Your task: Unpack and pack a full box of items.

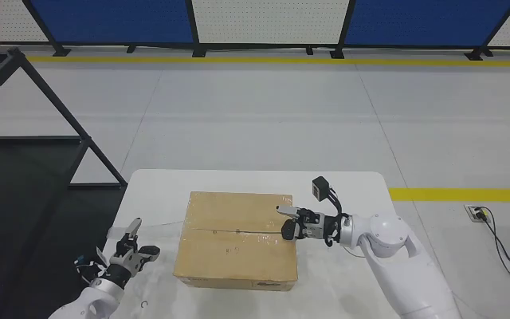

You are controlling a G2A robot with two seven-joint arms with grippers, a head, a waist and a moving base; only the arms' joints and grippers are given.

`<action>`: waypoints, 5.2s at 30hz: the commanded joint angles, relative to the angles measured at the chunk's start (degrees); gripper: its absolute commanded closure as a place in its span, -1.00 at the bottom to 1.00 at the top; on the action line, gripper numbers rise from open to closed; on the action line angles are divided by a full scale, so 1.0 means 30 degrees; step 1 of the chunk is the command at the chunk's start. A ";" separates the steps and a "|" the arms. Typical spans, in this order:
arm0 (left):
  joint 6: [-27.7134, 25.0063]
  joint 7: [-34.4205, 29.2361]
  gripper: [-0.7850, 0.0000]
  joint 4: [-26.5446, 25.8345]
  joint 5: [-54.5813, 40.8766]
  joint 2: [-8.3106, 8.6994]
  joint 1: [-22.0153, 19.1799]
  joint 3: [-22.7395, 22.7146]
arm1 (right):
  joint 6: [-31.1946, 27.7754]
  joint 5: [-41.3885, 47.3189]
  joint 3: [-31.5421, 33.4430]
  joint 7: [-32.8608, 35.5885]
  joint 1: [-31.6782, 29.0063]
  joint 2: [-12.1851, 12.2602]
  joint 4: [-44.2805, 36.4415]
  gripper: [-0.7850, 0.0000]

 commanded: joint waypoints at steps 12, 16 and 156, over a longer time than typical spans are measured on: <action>0.0002 -0.0765 -1.00 0.3182 -0.0702 -0.0185 -0.2512 0.1143 | 0.0001 -0.0005 0.0001 -0.0005 -0.0002 -0.0001 -0.0002 -1.00; -0.0477 -0.0596 -1.00 0.4063 -0.0918 -0.0275 -0.3233 0.1421 | 0.0001 -0.0005 0.0001 -0.0005 -0.0002 -0.0001 -0.0002 -1.00; -0.6666 -0.2251 -1.00 -0.0220 -0.5439 -0.1158 -0.3879 -0.1530 | 0.0001 -0.0005 0.0001 -0.0005 -0.0002 -0.0001 -0.0002 -1.00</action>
